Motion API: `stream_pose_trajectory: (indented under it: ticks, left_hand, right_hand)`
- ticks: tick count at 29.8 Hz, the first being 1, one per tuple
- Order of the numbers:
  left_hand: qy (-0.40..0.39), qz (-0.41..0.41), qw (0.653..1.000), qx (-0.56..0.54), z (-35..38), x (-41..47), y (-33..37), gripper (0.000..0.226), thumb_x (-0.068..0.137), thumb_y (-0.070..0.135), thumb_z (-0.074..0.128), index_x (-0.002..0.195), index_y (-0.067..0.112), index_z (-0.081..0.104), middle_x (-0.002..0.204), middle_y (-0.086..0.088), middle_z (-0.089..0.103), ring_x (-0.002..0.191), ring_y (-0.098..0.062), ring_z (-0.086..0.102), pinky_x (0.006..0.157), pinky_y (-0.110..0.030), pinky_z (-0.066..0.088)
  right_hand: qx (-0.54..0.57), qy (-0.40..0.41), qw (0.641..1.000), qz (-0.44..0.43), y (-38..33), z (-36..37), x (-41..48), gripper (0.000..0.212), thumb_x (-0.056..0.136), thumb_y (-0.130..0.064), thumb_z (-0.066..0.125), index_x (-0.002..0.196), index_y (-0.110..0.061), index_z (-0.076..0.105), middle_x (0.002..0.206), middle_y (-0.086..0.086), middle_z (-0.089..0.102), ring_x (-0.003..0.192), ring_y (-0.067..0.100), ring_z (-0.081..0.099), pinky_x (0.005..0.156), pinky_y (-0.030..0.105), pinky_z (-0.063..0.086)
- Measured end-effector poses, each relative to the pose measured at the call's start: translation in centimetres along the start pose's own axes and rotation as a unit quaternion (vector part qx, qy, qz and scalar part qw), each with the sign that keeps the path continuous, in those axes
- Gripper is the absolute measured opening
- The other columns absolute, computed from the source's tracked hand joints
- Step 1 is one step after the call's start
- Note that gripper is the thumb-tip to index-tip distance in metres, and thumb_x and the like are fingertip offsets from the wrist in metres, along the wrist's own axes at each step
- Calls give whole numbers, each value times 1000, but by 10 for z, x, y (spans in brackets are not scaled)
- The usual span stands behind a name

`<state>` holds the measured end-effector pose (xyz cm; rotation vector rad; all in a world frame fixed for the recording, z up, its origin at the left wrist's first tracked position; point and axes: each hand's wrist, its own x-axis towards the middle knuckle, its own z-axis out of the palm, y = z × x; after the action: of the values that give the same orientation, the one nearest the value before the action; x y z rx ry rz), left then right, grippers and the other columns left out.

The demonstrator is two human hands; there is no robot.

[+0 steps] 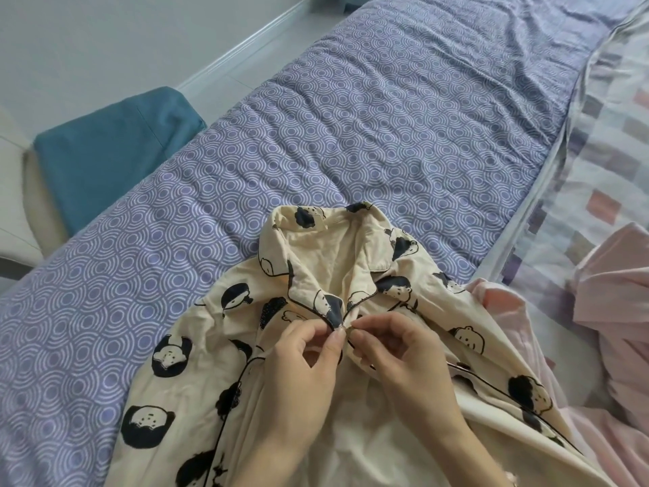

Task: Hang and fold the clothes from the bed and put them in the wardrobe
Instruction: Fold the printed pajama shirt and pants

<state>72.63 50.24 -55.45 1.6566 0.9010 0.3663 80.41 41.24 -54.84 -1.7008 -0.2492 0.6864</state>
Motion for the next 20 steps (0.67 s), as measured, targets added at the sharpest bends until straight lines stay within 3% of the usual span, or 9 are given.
stream_pose_trajectory:
  ticks: [3,7,9,14,20]
  left_hand:
    - [-5,14,1000,22,0,2,-2,17,84,13,66,71,23,65,69,4,66,64,-4,60,62,-15,47]
    - [-15,37,998,56,0,4,-2,19,83,14,68,68,25,63,68,5,65,62,-4,60,60,-16,47]
    - [-39,32,999,21,-3,6,-1,13,81,16,64,73,27,65,74,5,68,66,-1,62,62,-11,46]
    - [-117,-66,981,-137,-9,17,5,28,84,-10,57,71,11,69,63,4,69,60,1,63,58,-8,47]
    - [-133,-154,954,-222,-5,20,-8,24,84,-5,57,68,5,72,69,-16,69,55,-11,63,55,-17,51]
  right_hand:
    - [4,20,1000,-20,-1,0,0,26,78,6,68,72,-20,70,66,-6,69,61,6,61,62,21,51]
    - [24,42,999,-18,3,2,1,25,78,7,67,72,-18,69,64,-3,69,58,7,61,60,20,51]
    - [56,39,998,-1,2,1,2,21,78,8,66,73,-12,68,61,0,67,55,4,59,56,17,50]
    - [115,1,993,32,1,-4,4,22,79,12,62,72,-7,68,55,0,64,51,2,56,53,14,48]
    - [123,-23,991,43,10,-4,7,30,81,11,61,67,-14,71,58,3,64,56,8,57,57,18,49]
